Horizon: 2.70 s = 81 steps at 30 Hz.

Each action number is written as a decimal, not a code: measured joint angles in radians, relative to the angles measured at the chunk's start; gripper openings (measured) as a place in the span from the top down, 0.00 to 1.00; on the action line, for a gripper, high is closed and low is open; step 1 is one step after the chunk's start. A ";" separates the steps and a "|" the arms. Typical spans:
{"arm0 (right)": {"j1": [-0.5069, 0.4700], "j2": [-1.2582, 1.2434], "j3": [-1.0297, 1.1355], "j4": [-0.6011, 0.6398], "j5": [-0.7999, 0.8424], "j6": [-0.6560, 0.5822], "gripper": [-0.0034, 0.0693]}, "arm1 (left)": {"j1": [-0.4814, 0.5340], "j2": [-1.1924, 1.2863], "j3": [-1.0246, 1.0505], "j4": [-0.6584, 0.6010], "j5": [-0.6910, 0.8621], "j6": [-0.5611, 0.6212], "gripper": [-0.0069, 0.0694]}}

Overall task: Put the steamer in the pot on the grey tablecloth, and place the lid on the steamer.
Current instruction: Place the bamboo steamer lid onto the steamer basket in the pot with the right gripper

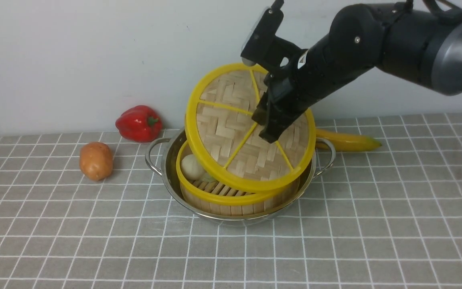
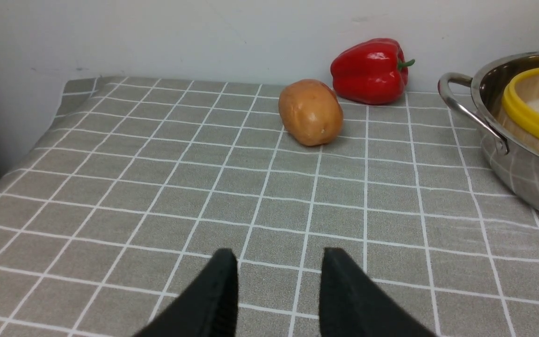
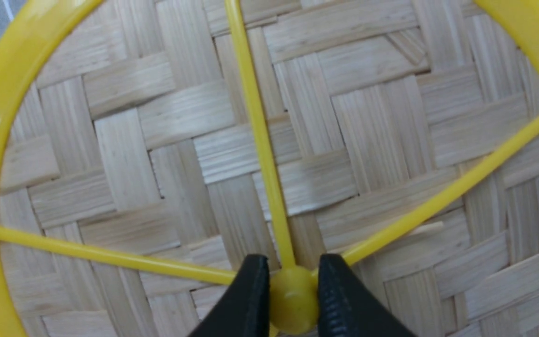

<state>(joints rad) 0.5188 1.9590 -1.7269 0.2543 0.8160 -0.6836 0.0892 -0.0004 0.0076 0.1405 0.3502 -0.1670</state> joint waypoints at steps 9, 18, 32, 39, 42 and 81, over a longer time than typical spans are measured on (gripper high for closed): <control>0.000 0.000 0.000 0.021 -0.003 -0.005 0.75 | 0.000 0.000 0.000 0.000 0.000 0.000 0.59; 0.000 0.000 0.000 0.028 0.004 -0.008 0.75 | 0.000 0.000 0.000 0.000 0.000 0.000 0.59; 0.000 0.065 0.000 0.066 0.002 -0.098 0.75 | 0.000 0.000 0.000 0.000 0.000 0.000 0.59; 0.000 0.065 -0.014 0.067 -0.004 -0.137 0.75 | 0.000 0.000 0.000 0.000 0.000 0.000 0.59; 0.000 0.066 -0.017 0.071 0.000 -0.155 0.75 | 0.000 0.000 0.000 0.000 0.000 0.000 0.59; 0.000 0.067 -0.019 0.209 -0.034 -0.422 0.75 | 0.000 0.000 0.000 0.000 0.000 0.000 0.59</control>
<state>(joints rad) 0.5188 2.0257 -1.7460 0.4631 0.7821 -1.1058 0.0892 -0.0004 0.0076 0.1405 0.3502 -0.1670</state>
